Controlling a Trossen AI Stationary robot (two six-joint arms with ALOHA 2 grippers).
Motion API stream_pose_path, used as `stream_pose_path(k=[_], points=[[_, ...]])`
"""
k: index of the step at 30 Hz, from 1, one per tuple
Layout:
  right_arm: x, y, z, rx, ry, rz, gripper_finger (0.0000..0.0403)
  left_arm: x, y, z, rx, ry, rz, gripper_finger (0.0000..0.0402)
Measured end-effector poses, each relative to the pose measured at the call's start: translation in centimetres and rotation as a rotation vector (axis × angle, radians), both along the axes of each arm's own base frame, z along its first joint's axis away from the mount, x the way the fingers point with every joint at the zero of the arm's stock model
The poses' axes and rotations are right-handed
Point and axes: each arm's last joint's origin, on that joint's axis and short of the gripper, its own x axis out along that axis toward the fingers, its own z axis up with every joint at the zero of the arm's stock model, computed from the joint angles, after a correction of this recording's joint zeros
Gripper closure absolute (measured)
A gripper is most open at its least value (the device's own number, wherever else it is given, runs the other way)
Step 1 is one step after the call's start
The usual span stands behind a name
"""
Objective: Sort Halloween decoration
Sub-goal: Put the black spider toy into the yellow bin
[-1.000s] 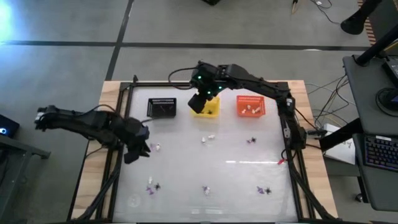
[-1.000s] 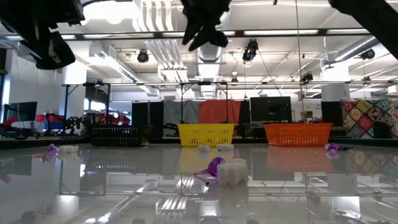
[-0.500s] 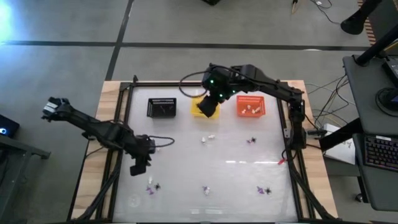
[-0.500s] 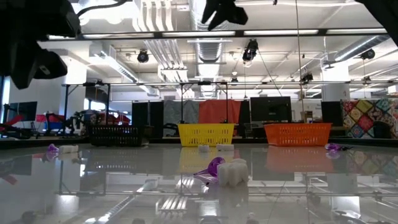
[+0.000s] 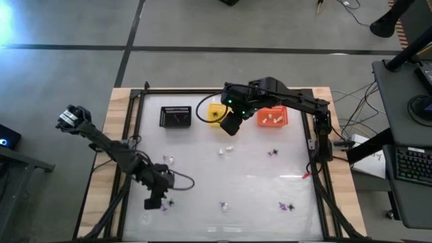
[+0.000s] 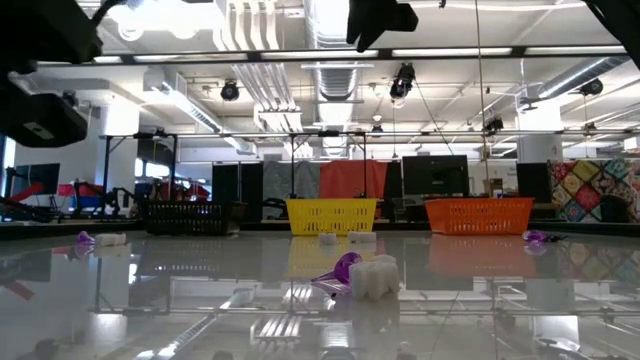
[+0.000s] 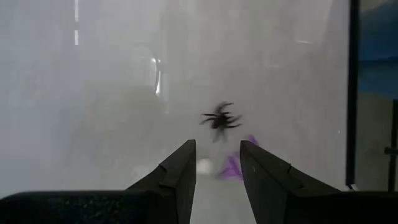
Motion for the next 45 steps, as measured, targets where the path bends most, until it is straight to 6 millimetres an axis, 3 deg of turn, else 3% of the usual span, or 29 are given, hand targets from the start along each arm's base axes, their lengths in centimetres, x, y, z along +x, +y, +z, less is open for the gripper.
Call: stream_pose_path(k=[8,28,35,45], points=[[-0.4,0.1,-0.2,0.005,0.048,0.006,0.0284,0.9,-2.1,-1.7,-0.004,-0.003,-0.044,0.0294],[-0.4,0.1,-0.2,0.008,0.046,0.008,0.0284,2.3,-3.1,-6.3,0.076,0.097,-0.068,0.0294],[-0.4,0.1,-0.2,0.006,0.046,0.011,0.0284,2.3,-3.2,-6.6,0.074,0.116,-0.041,0.0295],[-0.3,0.1,-0.2,-0.009,0.046,0.038,0.0284,2.3,-3.2,-6.1,0.018,0.108,-0.063,0.0393]])
